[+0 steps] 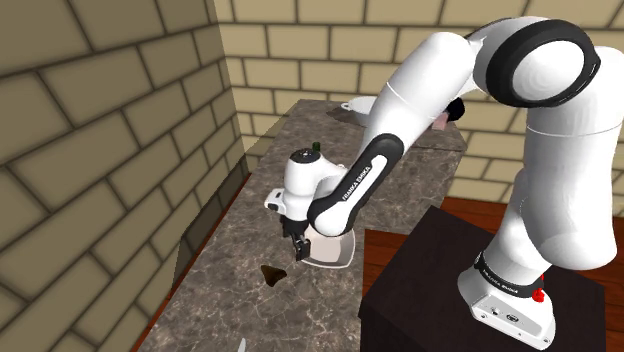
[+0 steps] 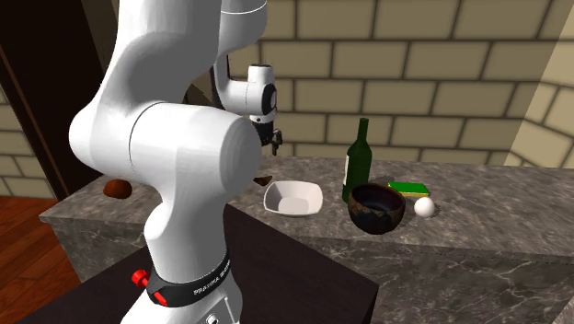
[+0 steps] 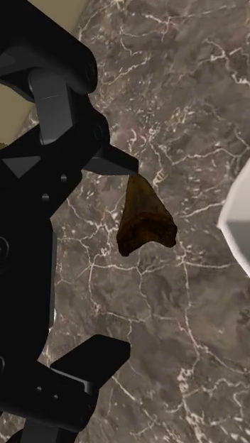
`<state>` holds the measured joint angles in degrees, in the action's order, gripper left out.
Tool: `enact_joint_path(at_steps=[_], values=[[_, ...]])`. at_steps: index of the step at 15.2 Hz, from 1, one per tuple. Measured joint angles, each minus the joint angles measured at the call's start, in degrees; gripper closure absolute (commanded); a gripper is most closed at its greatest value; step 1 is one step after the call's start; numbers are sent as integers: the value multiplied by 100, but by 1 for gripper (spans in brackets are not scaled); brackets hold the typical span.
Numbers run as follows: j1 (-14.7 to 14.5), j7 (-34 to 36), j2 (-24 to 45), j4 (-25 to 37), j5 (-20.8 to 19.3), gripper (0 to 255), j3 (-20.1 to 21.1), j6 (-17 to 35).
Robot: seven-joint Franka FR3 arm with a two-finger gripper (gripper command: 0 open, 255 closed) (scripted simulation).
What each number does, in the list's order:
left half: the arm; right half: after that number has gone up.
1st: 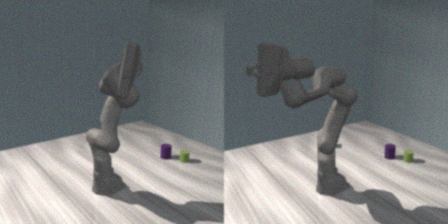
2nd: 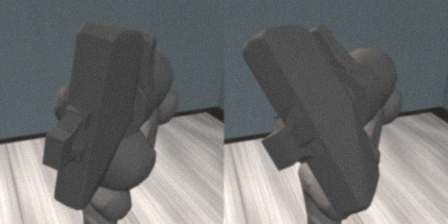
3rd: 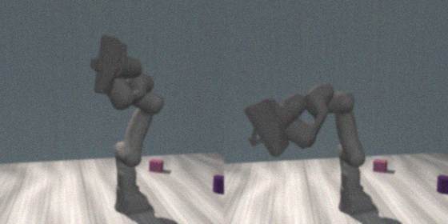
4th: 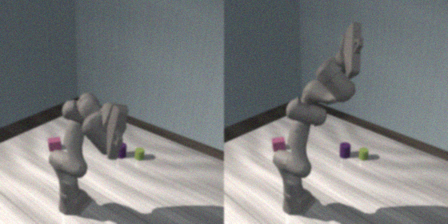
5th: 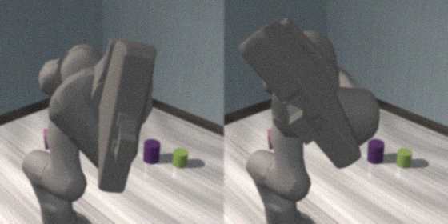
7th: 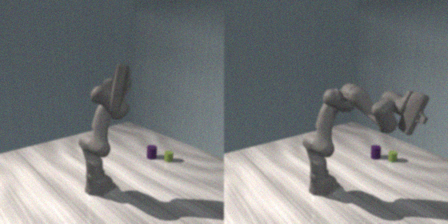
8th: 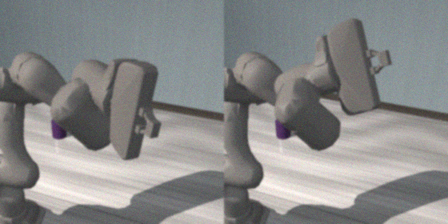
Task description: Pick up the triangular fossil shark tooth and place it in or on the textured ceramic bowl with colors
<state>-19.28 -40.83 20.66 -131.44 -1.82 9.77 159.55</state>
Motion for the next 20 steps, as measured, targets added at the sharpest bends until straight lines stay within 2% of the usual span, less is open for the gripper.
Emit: enact_joint_path(at_steps=[5,11,18,19,20], values=[[-226,-246,810,520,-258,0,81,339],[-392,-197,1377,762,-377,0,-49,672],[-407,-200,1509,854,-392,0,-75,715],[-407,-200,1509,854,-392,255,-75,715],[-407,-200,1509,854,-392,255,-75,715]])
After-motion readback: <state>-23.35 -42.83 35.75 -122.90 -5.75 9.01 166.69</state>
